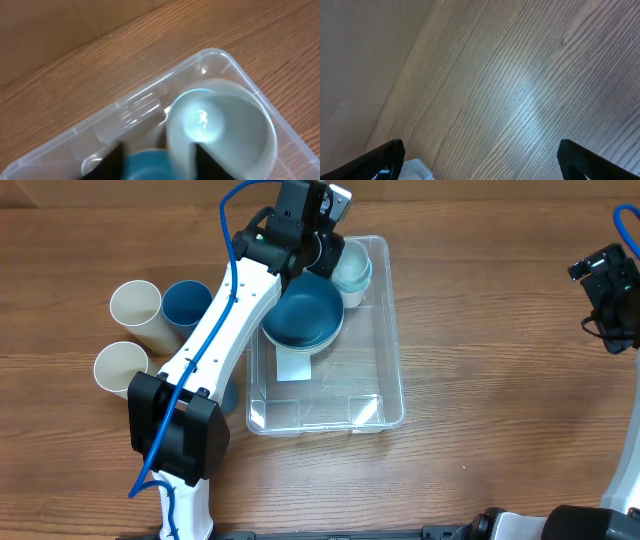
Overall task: Pack container
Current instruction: 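Lift the white cup and drop it into the cup stack at back right, then withdraw the left gripper back to the cups left of the container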
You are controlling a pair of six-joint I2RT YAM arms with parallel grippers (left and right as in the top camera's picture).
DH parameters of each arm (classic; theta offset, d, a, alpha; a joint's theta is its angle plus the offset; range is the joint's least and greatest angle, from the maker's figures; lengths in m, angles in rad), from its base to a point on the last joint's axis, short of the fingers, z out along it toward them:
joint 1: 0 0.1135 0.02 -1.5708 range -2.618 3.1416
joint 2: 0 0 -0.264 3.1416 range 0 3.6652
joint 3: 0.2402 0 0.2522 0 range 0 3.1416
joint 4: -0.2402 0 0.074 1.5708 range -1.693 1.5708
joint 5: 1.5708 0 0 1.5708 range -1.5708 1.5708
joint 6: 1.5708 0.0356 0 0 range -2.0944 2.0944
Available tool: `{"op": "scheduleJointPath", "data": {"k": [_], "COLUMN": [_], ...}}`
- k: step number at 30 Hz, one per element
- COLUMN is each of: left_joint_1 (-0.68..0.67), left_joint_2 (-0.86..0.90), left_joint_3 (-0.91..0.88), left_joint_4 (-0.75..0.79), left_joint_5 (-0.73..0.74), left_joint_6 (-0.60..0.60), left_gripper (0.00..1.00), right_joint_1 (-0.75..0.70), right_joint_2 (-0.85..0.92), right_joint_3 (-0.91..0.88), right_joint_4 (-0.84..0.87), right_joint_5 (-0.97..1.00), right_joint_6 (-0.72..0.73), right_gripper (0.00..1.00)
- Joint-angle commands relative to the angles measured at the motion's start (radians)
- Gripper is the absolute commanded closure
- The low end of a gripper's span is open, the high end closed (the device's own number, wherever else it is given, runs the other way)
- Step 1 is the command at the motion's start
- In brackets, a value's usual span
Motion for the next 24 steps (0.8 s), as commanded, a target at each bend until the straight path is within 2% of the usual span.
{"op": "scheduleJointPath", "data": {"k": [1, 4, 8, 12, 14, 17, 21, 24], "left_joint_1": [-0.013, -0.013, -0.008, 0.032, 0.073, 0.149, 0.275, 0.444], "left_joint_2": [0.005, 0.005, 0.005, 0.005, -0.018, -0.09, -0.256, -0.422], "left_joint_3": [0.148, 0.324, 0.58, 0.726, 0.716, 0.71, 0.632, 0.495], "left_joint_4": [-0.072, -0.241, -0.598, -0.955, -0.97, -0.97, -0.97, -0.97], "left_joint_5": [0.005, -0.04, -0.23, -0.339, -0.314, -0.212, -0.214, -0.238], "left_joint_6": [-0.071, -0.097, -0.221, -0.33, -0.335, -0.34, -0.343, -0.365], "left_gripper": [0.23, 0.1, 0.06, 0.05, 0.0, 0.0, 0.0, 0.0], "right_joint_1": [0.002, 0.002, 0.002, 0.002, 0.002, 0.002, 0.002, 0.002], "right_joint_2": [-0.004, -0.004, -0.004, -0.004, -0.004, -0.004, -0.004, -0.004], "right_joint_3": [0.009, 0.009, 0.009, 0.009, 0.009, 0.009, 0.009, 0.009], "right_joint_4": [0.005, 0.005, 0.005, 0.005, 0.005, 0.005, 0.005, 0.005], "right_joint_5": [0.003, 0.003, 0.003, 0.003, 0.003, 0.003, 0.003, 0.003], "right_joint_6": [0.005, 0.005, 0.005, 0.005, 0.005, 0.005, 0.005, 0.005], "right_gripper": [0.0, 0.0, 0.0, 0.0, 0.0, 0.0, 0.0, 0.0]}}
